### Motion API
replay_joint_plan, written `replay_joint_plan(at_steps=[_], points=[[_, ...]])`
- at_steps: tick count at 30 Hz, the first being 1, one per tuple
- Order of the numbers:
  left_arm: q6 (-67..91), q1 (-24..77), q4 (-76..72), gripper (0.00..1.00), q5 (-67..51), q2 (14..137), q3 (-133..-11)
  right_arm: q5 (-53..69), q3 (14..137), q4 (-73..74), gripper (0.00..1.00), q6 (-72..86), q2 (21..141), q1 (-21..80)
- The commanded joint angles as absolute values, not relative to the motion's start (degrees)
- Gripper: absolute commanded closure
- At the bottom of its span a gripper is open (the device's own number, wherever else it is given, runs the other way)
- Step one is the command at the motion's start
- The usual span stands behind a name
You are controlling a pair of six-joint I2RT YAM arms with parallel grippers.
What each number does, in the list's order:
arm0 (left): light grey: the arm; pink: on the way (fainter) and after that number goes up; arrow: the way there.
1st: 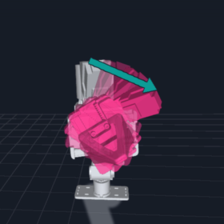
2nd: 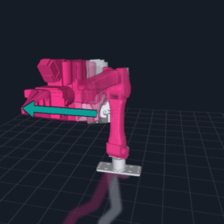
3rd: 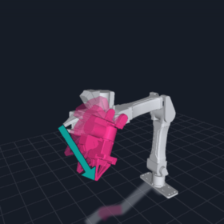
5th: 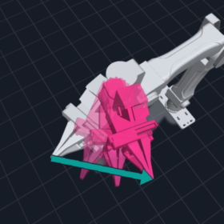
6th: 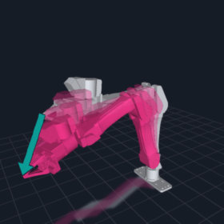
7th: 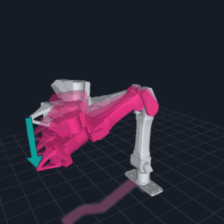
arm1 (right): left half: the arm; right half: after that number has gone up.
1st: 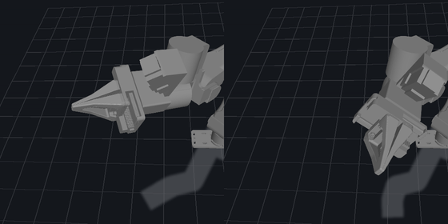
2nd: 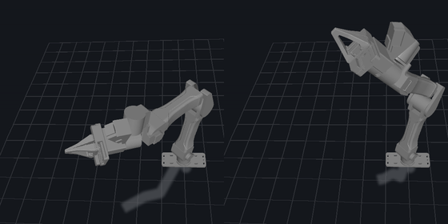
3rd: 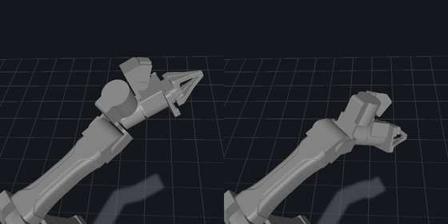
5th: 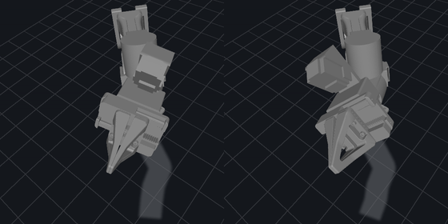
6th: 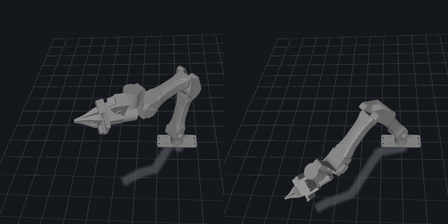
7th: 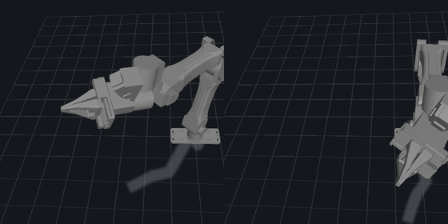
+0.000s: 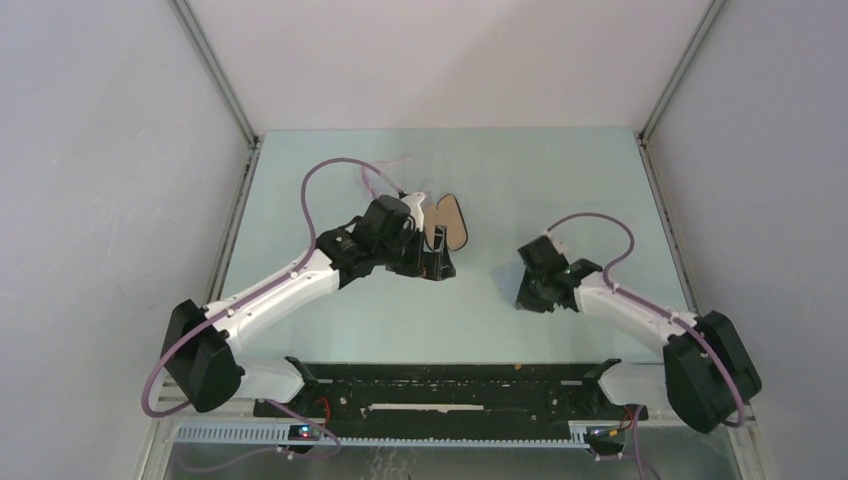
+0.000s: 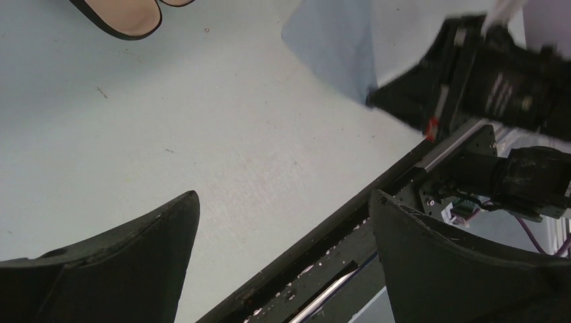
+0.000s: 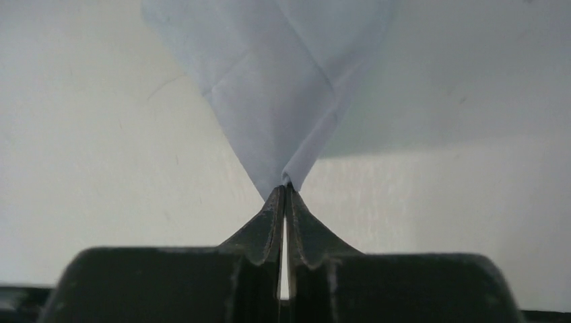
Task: Organize the sunglasses
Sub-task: Move the glasses cleaning cloth to the center of the board, then fold the glasses cleaning cloth at the center of the board.
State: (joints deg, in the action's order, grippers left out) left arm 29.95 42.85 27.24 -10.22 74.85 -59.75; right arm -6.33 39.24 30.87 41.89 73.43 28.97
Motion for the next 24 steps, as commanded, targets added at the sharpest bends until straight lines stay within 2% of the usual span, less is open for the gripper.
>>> replay_joint_plan(at_steps=[1, 2, 3, 4, 8, 11, 16, 24], points=[[30.2, 43.0, 26.6, 0.00, -10.1, 77.2, -65.0, -7.2, 35.6, 33.8, 0.76, 49.2, 66.5, 38.2], [30.6, 43.0, 26.5, 0.00, -10.2, 77.7, -65.4, -8.8, 35.4, 34.5, 0.63, 49.8, 65.5, 39.9], [30.9, 43.0, 26.3, 0.00, -10.4, 78.2, -65.8, -10.9, 35.4, 35.7, 0.56, 50.1, 64.7, 40.8], [31.2, 43.0, 26.0, 0.00, -10.6, 78.7, -66.0, -12.8, 35.4, 37.1, 0.52, 50.4, 63.5, 40.7], [33.9, 43.0, 21.9, 0.00, -9.5, 79.4, -64.4, -12.9, 35.5, 34.5, 0.52, 46.8, 59.5, 34.2], [35.2, 43.0, 18.8, 0.00, -6.9, 77.7, -61.5, -13.7, 38.8, 31.5, 0.55, 43.3, 61.6, 32.5], [36.7, 41.1, 22.9, 0.00, -0.3, 72.8, -60.6, -18.5, 51.2, 33.2, 0.55, 36.2, 77.5, 38.1], [42.4, 28.9, 17.4, 0.00, -9.8, 64.0, -48.3, -17.4, 62.7, 30.0, 0.55, 30.6, 97.2, 38.6]])
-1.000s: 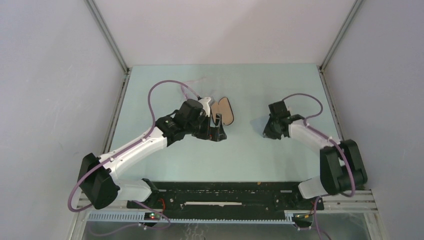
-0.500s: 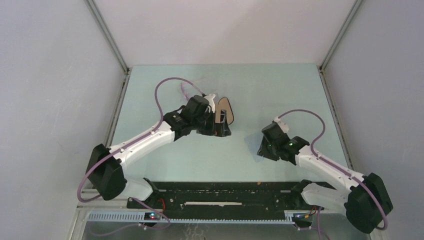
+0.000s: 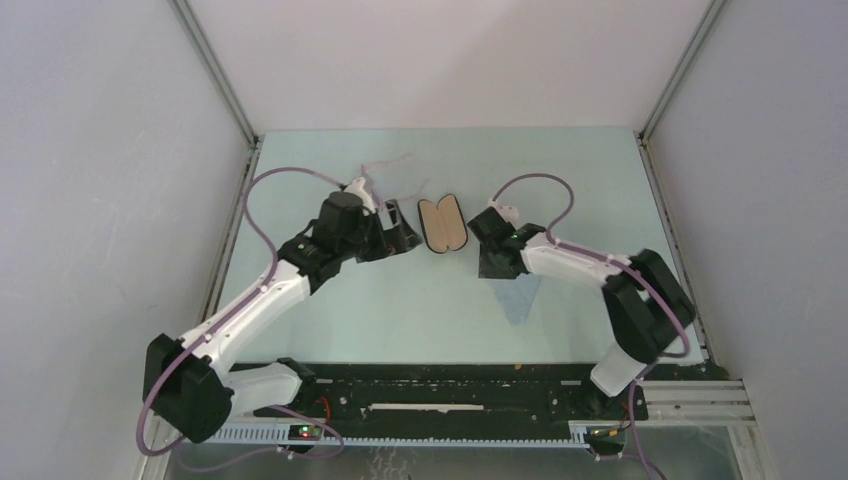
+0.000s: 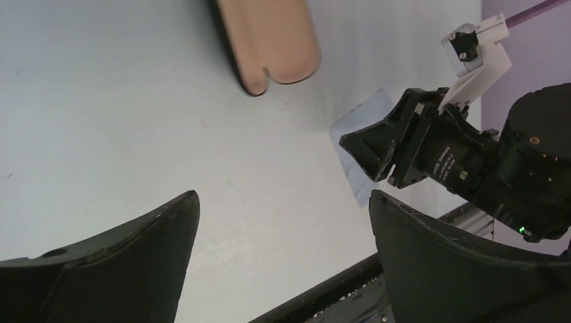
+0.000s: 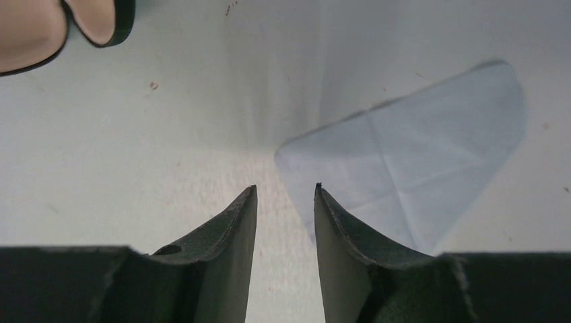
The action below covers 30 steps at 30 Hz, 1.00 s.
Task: Organize the sunglasses
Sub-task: Fold the glasses cleaning cloth at the center of the board.
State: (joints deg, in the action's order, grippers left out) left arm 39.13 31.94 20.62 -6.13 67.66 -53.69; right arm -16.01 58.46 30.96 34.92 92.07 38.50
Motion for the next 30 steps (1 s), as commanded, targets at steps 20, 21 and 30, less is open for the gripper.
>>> replay_joint_plan(at_steps=[20, 21, 30], points=[[40.9, 28.1, 17.6, 0.00, -10.5, 65.2, -47.4, -20.5, 59.8, 29.8, 1.00, 35.3, 97.0, 36.7], [40.8, 28.1, 17.6, 0.00, -10.5, 65.2, -47.4, -20.5, 59.6, 29.9, 1.00, 35.4, 95.9, 36.4], [40.5, 28.1, 17.0, 0.00, -10.6, 65.3, -46.6, -17.0, 57.7, 29.5, 0.95, 32.0, 90.3, 33.5]])
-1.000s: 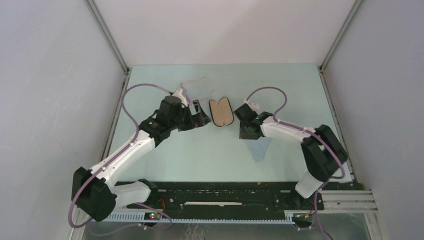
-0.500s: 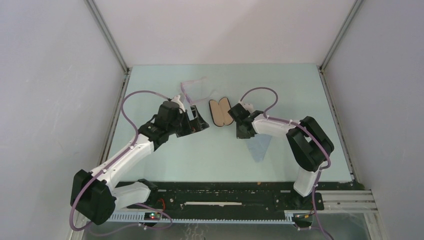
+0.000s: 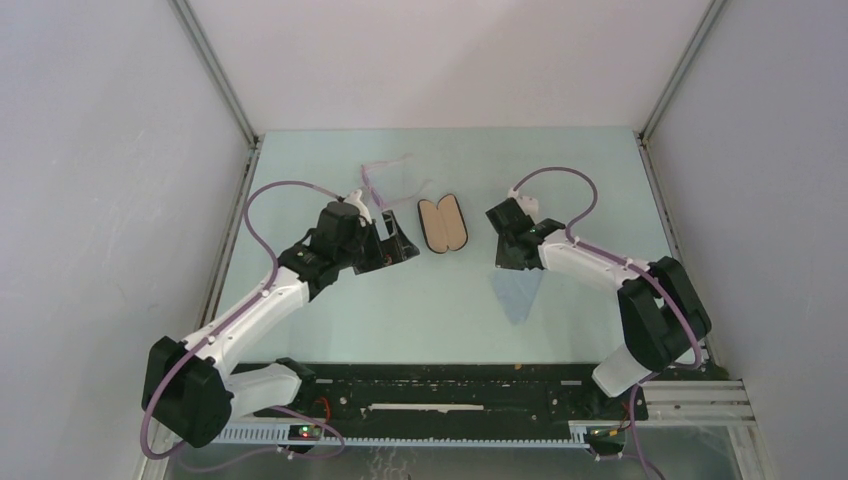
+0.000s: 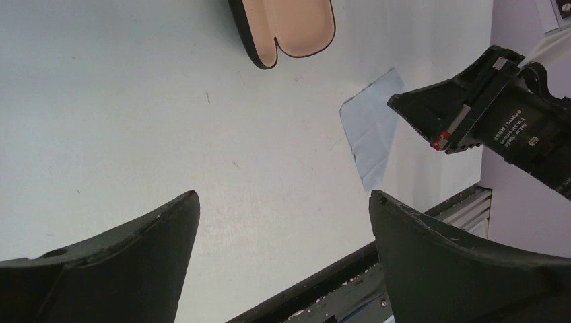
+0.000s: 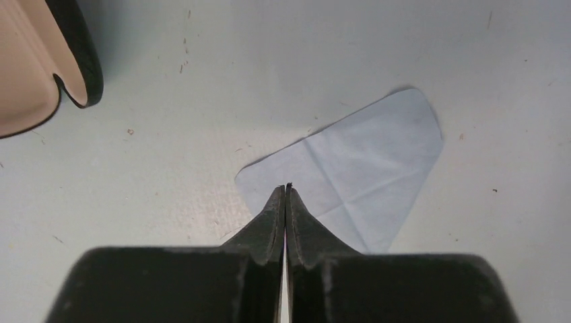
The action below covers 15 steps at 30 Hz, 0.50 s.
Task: Organize the sunglasses
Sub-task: Fold the glasses cleaning cloth at the center of the board.
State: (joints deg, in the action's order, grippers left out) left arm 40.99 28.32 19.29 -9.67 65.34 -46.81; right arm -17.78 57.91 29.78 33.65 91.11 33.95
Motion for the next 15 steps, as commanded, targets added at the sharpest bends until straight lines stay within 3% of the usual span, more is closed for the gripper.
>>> replay_joint_plan(at_steps=[1, 2, 5, 15], points=[[40.5, 28.1, 16.8, 0.00, -10.8, 65.5, -46.7, -16.5, 57.7, 29.5, 0.83, 31.9, 90.9, 33.7], [40.5, 28.1, 16.8, 0.00, -11.0, 65.6, -46.7, -15.8, 57.7, 29.5, 0.72, 32.0, 91.7, 33.7], [40.4, 28.1, 16.8, 0.00, -11.1, 65.7, -47.0, -13.4, 57.7, 28.8, 0.60, 32.0, 92.9, 34.1], [40.3, 28.1, 16.9, 0.00, -11.1, 65.5, -46.5, -11.1, 59.6, 26.8, 0.59, 32.2, 98.5, 35.5]])
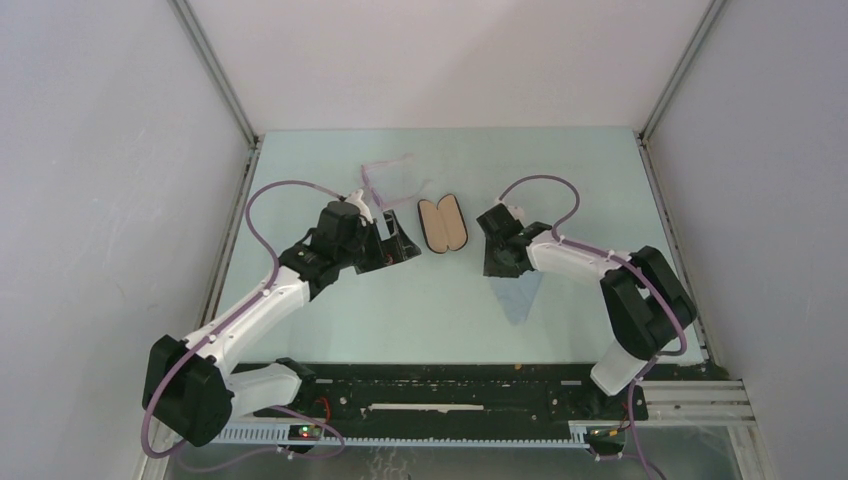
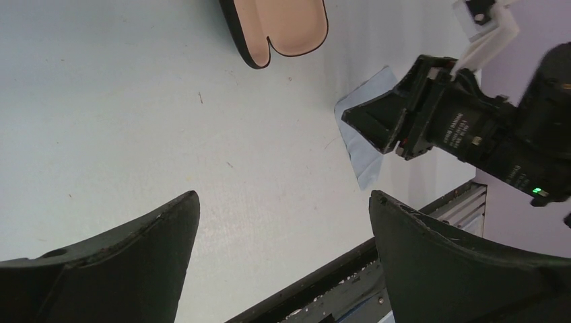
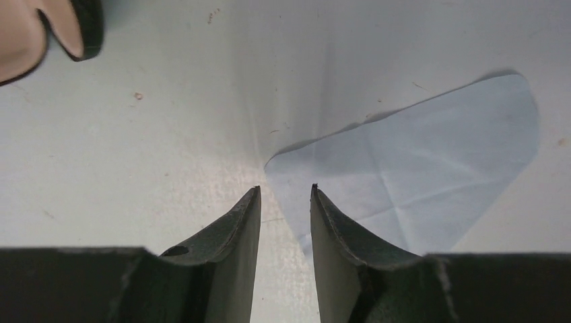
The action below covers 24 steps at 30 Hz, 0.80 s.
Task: Organize the sunglasses
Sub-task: Fold the glasses cleaning cloth at the center of the board.
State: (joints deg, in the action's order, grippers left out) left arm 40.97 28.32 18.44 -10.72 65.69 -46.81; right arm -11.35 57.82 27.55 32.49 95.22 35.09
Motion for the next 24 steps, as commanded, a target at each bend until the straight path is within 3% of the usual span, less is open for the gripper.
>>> replay_joint_plan(at_steps=[1, 7, 9, 11, 24], points=[[40.3, 28.1, 16.9, 0.00, -11.0, 65.4, -46.5, -11.4, 59.6, 26.7, 0.59, 32.2, 99.3, 35.4], [40.4, 28.1, 16.9, 0.00, -10.5, 64.7, -46.2, -14.0, 60.1, 28.5, 0.67, 33.4, 102.8, 35.5], [40.4, 28.1, 16.9, 0.00, -10.5, 64.8, -46.1, -14.7, 60.1, 28.8, 0.80, 33.9, 102.6, 35.5], [40.3, 28.1, 16.9, 0.00, -10.6, 65.0, -46.2, -15.1, 60.0, 28.9, 1.00, 34.0, 101.9, 35.4], [40.0, 28.2, 16.6, 0.00, -11.6, 65.8, -47.0, -13.4, 61.1, 31.8, 1.00, 34.6, 89.4, 30.7]])
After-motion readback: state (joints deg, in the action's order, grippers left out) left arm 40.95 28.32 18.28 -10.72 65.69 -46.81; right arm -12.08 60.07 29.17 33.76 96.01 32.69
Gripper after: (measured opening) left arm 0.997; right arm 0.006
